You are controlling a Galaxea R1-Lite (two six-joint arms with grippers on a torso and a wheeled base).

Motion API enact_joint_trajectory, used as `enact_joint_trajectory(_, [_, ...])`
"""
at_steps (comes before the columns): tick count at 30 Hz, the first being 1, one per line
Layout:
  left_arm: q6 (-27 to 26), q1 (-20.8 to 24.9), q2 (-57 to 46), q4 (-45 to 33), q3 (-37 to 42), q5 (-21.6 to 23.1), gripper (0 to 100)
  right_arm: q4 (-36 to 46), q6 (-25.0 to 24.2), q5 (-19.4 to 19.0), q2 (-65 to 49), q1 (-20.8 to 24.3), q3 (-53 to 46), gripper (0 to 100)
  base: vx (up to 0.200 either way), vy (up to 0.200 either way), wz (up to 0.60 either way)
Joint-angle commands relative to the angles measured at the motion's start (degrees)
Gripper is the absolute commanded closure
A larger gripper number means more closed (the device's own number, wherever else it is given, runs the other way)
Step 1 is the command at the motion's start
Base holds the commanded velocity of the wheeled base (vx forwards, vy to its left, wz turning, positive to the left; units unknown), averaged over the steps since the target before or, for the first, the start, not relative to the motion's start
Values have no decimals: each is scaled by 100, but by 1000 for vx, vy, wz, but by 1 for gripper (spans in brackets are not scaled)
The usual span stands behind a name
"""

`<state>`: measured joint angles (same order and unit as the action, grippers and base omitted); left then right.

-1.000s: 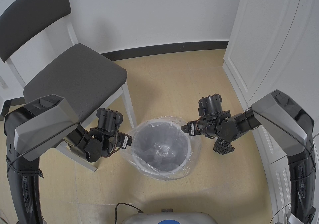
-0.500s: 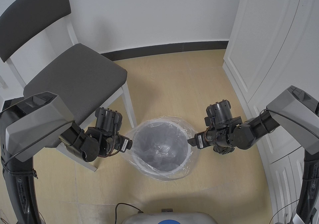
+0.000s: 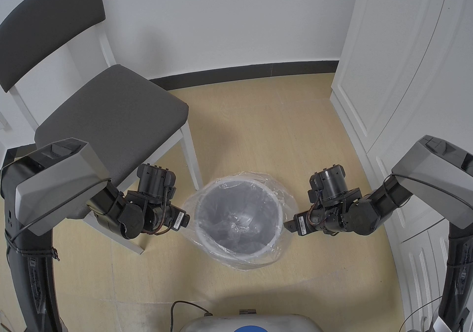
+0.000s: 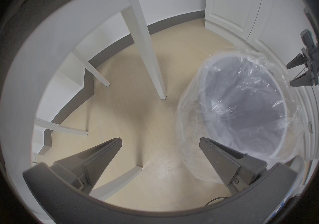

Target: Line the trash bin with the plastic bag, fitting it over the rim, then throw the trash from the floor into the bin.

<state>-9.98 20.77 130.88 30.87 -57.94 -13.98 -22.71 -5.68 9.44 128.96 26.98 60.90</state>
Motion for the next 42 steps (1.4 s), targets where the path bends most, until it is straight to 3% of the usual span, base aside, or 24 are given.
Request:
enact_joint_trajectory(1, [5,-56,386,16,-24,1,0,-120,6,-3,516,-52,9,0,0,0,0])
enact_joint_trajectory(9, [5,-73,614,60,-51,45,0,-137,-3,-21,920,-175,203,0,0,0,0])
enact_joint_trajectory(20, [14,-82,1256,-10,-921,89,0,12,32,-12,1693,-430,1319,0,0,0,0])
enact_joint_trajectory(30, [-30,-152,1713,-547,-1826,-34,0,1093,14,-12,2186,-711,2848,0,0,0,0])
enact_joint_trajectory(35, [23,-170,1599,-503,-1720,-34,0,1313,23,-21,2124,-764,2787,0,0,0,0])
enact_joint_trajectory(42, [137,-109,834,-239,-745,36,0,1252,14,-29,1245,-896,1829,0,0,0,0])
